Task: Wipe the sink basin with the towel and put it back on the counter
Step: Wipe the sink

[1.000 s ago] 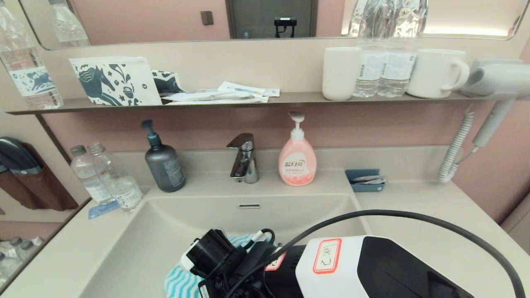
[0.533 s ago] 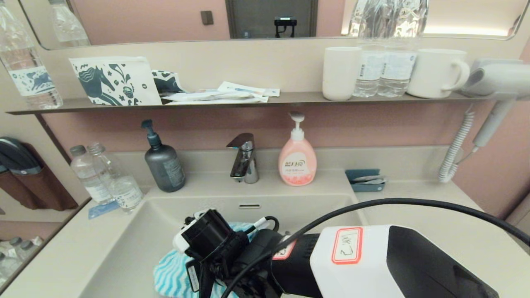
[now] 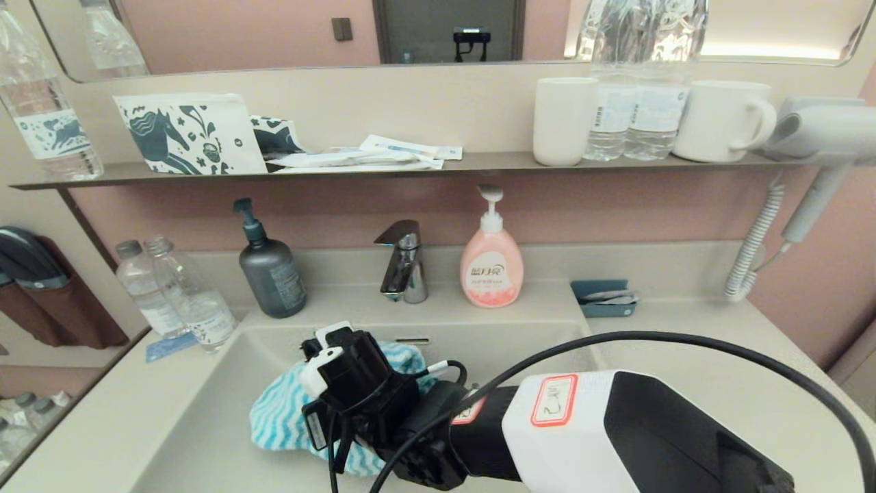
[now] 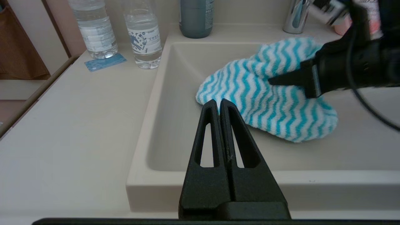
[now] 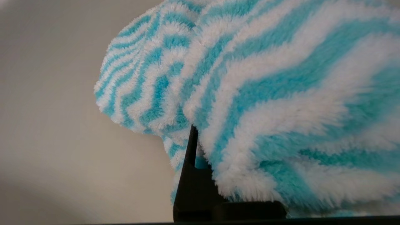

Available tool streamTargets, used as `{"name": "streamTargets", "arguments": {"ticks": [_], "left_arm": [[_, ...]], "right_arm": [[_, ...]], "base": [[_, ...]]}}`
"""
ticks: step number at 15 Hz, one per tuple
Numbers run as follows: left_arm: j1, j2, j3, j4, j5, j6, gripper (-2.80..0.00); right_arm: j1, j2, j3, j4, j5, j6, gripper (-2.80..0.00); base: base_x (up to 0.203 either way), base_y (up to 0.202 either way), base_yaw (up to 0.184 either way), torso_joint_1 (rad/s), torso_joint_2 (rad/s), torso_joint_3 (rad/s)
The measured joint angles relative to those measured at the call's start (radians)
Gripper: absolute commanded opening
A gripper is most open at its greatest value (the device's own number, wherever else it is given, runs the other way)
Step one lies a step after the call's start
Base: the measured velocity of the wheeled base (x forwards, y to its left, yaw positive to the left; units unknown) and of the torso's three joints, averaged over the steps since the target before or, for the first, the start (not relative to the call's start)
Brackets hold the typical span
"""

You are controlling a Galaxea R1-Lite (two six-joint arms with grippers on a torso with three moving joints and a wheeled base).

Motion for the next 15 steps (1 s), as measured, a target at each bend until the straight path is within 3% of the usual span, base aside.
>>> {"name": "streamTargets", "arguments": {"ticks": [4,11,15], "left_arm": [[0.0,0.0,0.0,0.0,0.0,0.0,-2.8],[0.0,0.0,0.0,0.0,0.0,0.0,-2.8],[0.0,0.0,0.0,0.0,0.0,-0.001,-2.8]], "right_arm": [[-0.04,0.067,-0.001,-0.064,0.0,-0.098,-2.8],[-0.113,0.124,-0.003,-0.026,0.0,-0.152,-2.8],[-0.151,0.129,0.001,-0.013,-0.079,-0.164,-2.8]], "base": [[0.0,0.0,0.0,0.0,0.0,0.0],[0.0,0.0,0.0,0.0,0.0,0.0],[0.0,0.0,0.0,0.0,0.0,0.0]]}}
